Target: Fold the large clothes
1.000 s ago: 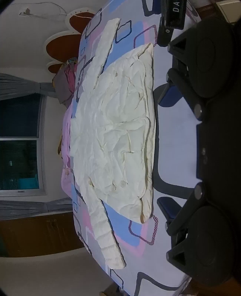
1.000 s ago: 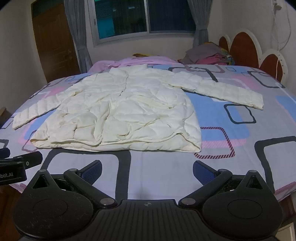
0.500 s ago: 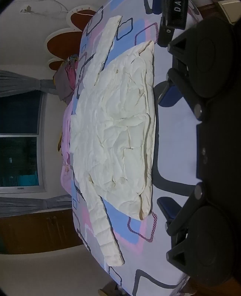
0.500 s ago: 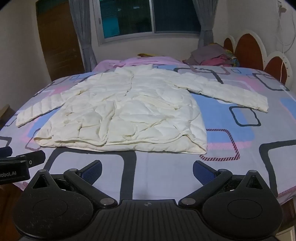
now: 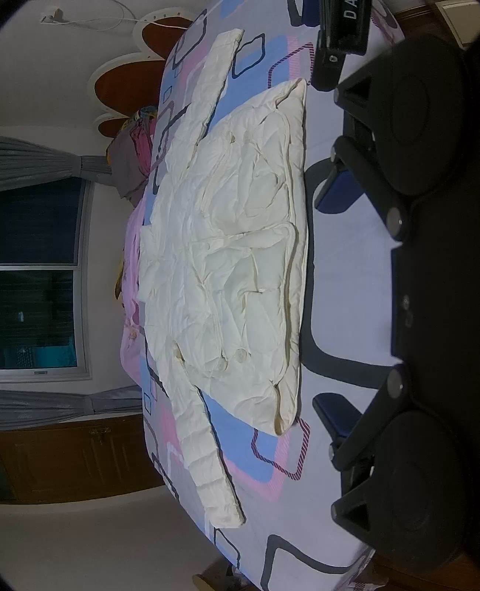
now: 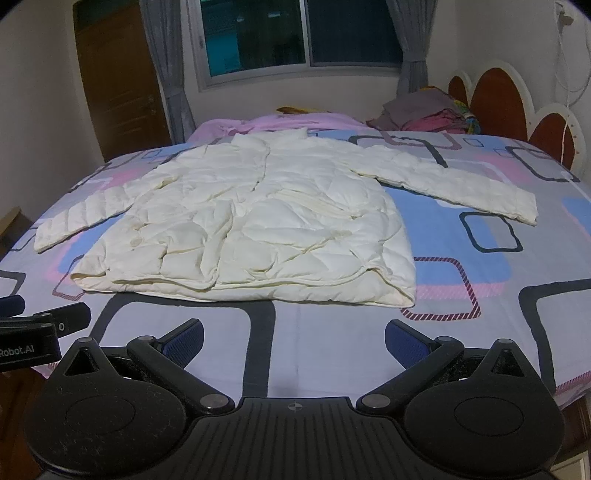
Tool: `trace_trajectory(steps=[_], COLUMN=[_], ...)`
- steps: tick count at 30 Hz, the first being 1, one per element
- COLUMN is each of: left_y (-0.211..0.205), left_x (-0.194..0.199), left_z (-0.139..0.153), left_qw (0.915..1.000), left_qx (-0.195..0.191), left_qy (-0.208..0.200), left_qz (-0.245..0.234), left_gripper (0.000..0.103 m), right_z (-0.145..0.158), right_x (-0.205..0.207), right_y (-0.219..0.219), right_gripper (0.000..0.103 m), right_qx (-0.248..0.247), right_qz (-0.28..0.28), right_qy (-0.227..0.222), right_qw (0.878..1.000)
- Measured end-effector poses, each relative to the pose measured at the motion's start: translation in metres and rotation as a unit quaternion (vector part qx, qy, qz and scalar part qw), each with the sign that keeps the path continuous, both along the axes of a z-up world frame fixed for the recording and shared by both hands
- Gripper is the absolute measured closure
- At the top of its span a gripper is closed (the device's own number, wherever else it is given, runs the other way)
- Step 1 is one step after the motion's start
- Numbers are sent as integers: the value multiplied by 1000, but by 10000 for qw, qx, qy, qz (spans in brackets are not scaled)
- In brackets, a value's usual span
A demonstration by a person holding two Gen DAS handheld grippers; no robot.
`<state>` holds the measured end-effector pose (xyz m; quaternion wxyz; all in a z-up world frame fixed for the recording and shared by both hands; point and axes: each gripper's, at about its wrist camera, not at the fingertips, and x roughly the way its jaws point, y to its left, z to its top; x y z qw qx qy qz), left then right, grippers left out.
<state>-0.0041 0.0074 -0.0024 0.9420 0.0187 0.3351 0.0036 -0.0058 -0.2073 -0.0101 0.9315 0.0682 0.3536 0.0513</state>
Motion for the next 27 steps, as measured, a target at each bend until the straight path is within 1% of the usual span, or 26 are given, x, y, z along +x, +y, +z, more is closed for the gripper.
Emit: trace_trajectory(steps=[27], left_y=[-1], left_x=[0], left_z=[2], left_qw=[10000], left_qx=[22], left_qy=[-10], left_qz=[16], left_gripper=[0], right_z=[4], right_x=[-1], right_y=[-2], right_gripper=[0], right_qx=[29], right_qz=[-27], right_qy=[-36], right_qw=[10000])
